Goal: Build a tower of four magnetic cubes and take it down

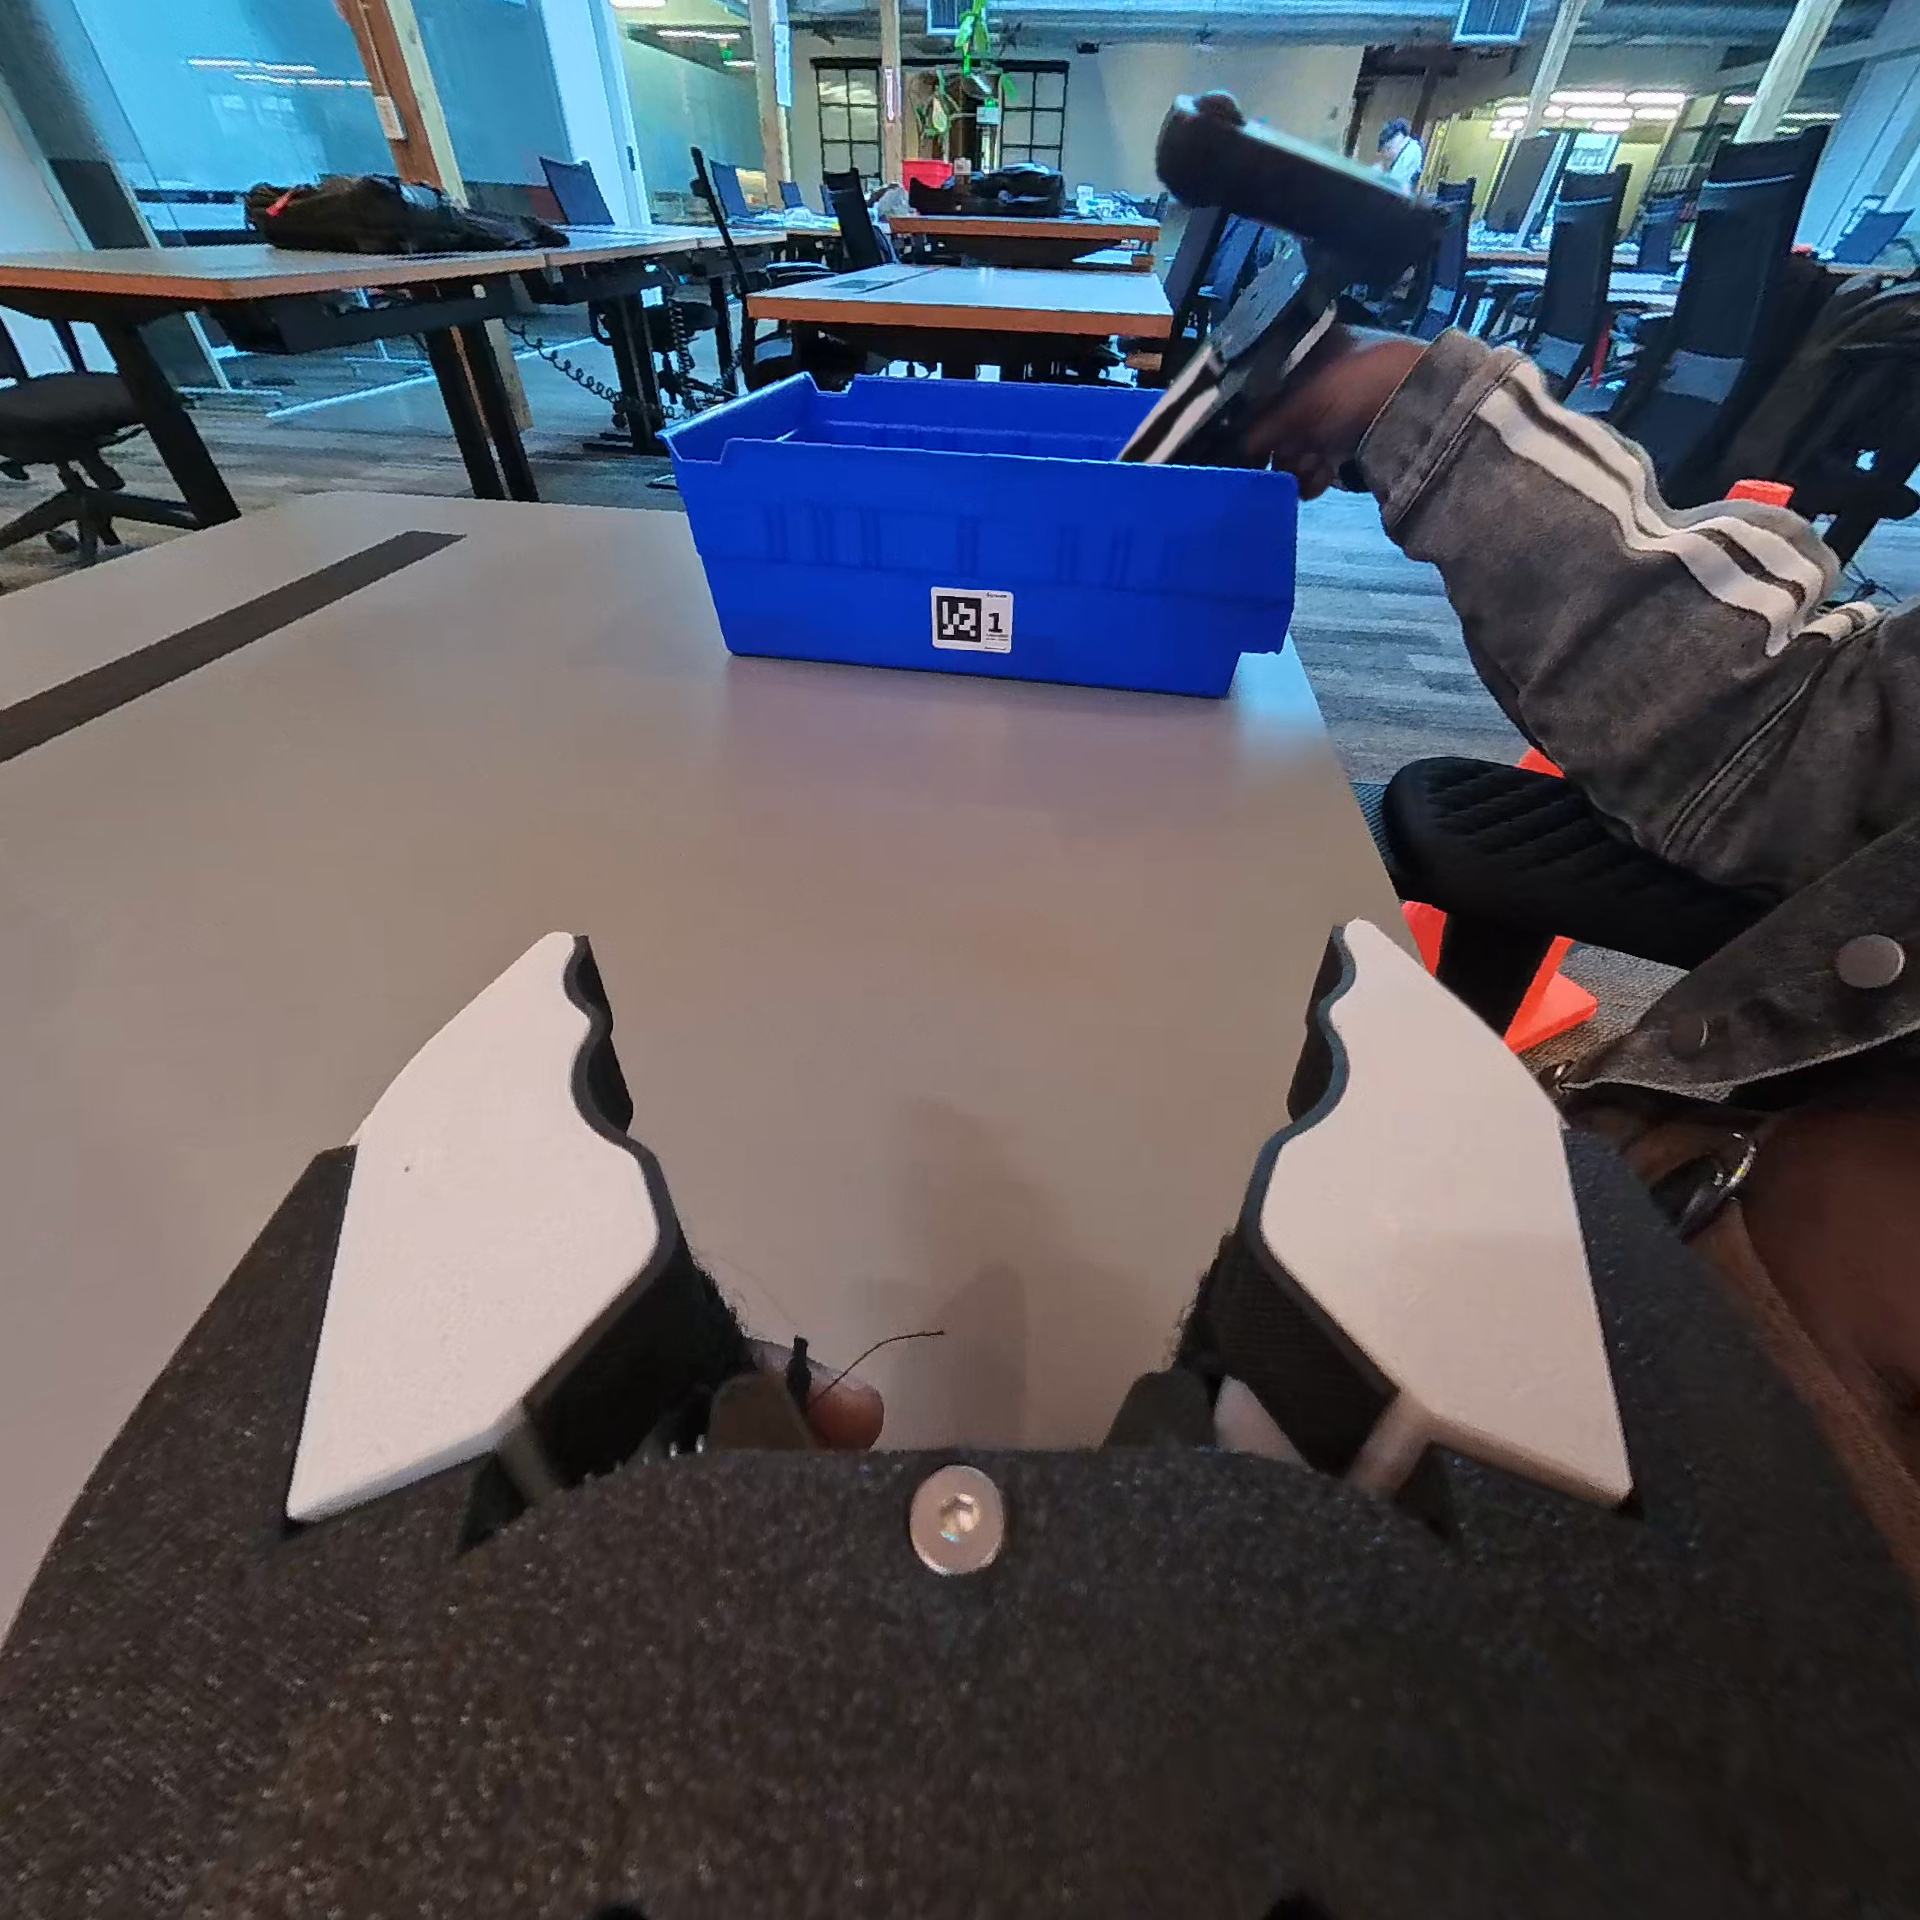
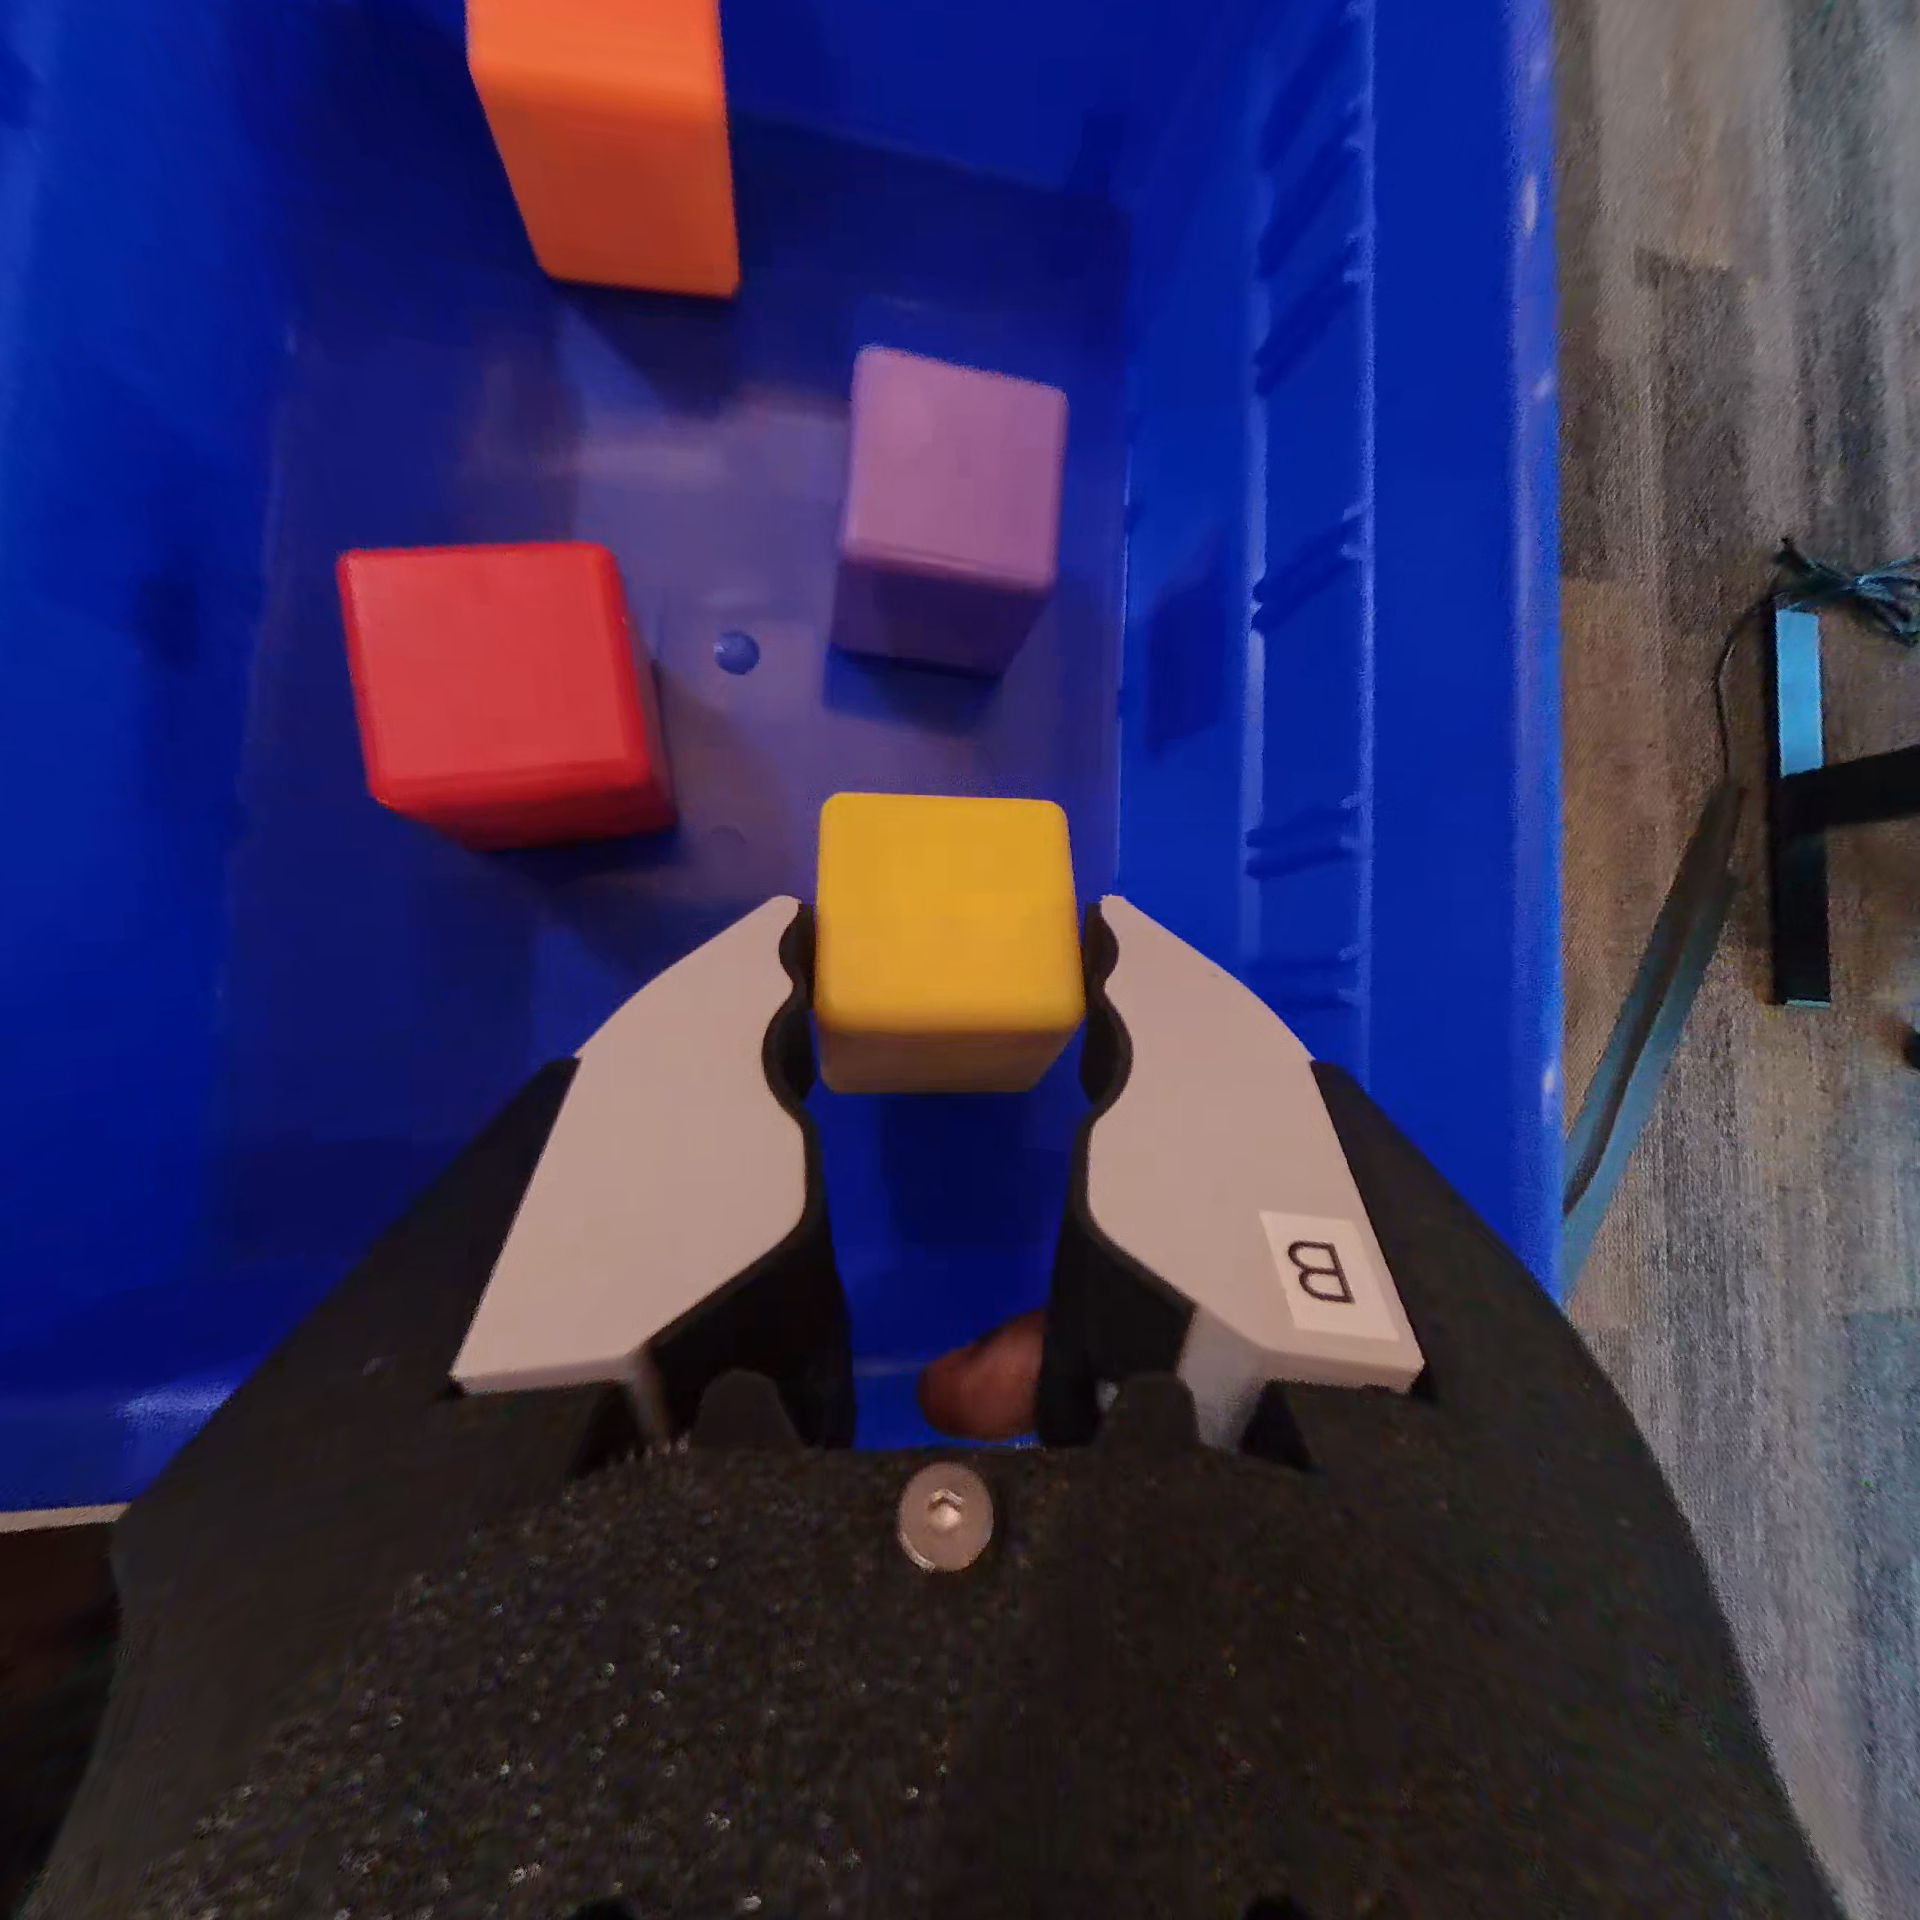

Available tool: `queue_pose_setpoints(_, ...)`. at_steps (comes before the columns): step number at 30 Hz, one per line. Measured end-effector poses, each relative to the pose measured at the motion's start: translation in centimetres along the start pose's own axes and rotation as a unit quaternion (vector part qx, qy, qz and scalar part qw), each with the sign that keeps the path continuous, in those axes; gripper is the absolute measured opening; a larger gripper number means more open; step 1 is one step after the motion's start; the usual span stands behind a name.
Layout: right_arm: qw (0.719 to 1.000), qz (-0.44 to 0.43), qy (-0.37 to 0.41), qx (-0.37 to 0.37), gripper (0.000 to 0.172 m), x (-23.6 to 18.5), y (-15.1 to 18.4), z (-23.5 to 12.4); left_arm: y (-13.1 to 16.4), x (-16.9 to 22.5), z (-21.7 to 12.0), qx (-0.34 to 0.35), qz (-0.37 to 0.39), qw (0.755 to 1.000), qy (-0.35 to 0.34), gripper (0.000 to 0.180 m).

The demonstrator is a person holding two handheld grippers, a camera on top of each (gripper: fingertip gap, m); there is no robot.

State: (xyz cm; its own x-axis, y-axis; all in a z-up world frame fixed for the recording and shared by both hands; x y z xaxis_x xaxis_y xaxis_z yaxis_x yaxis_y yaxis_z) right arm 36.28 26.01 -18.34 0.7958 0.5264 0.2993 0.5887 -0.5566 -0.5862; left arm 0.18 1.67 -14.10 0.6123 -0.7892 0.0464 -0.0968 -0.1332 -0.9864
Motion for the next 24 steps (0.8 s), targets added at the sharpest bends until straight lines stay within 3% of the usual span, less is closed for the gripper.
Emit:
queue_pose_setpoints(1,1.000,0.000,-0.004,-0.012,0.049,-0.1,0.4,0.2,0.0,0.0,0.0,-0.001,0.000,1.000,0.000,0.126)
queue_pose_setpoints(8,0.997,0.003,-0.026,-0.073,0.054,-0.5,2.4,0.2,0.7,-0.3,0.2,-0.025,0.000,1.000,-0.011,0.127)
queue_pose_setpoints(12,0.999,0.005,-0.051,-0.002,0.069,-1.1,-0.1,-1.9,-0.6,-0.1,-0.6,-0.047,-0.017,0.998,-0.038,0.133)
queue_pose_setpoints(16,0.989,0.013,-0.088,0.118,0.075,-3.2,-5.0,-5.9,-4.1,-0.2,-3.6,-0.094,-0.028,0.984,-0.151,0.124)
queue_pose_setpoints(18,0.979,0.007,-0.116,0.165,0.075,-5.1,-7.2,-7.9,-5.7,-0.3,-6.7,-0.124,-0.039,0.964,-0.232,0.118)
queue_pose_setpoints(20,0.974,-0.018,-0.133,0.184,0.075,-7.0,-8.6,-9.0,-6.6,-0.6,-10.9,-0.170,-0.033,0.927,-0.332,0.115)
queue_pose_setpoints(23,0.976,-0.064,-0.131,0.159,0.072,-9.4,-9.3,-8.8,-6.7,-0.2,-17.7,-0.238,-0.040,0.858,-0.453,0.111)
queue_pose_setpoints(24,0.979,-0.076,-0.123,0.147,0.070,-9.9,-9.3,-8.4,-6.4,0.0,-19.3,-0.246,-0.053,0.846,-0.470,0.107)
Point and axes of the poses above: each gripper's, where its closed fingertips meet, z out along the fingers, y out of its underside, x = y × z across the jaws, the point moved 1 cm from there along -z, back along the fingers, and after that the axes turned 8 degrees about y, right-handed, at the moved point
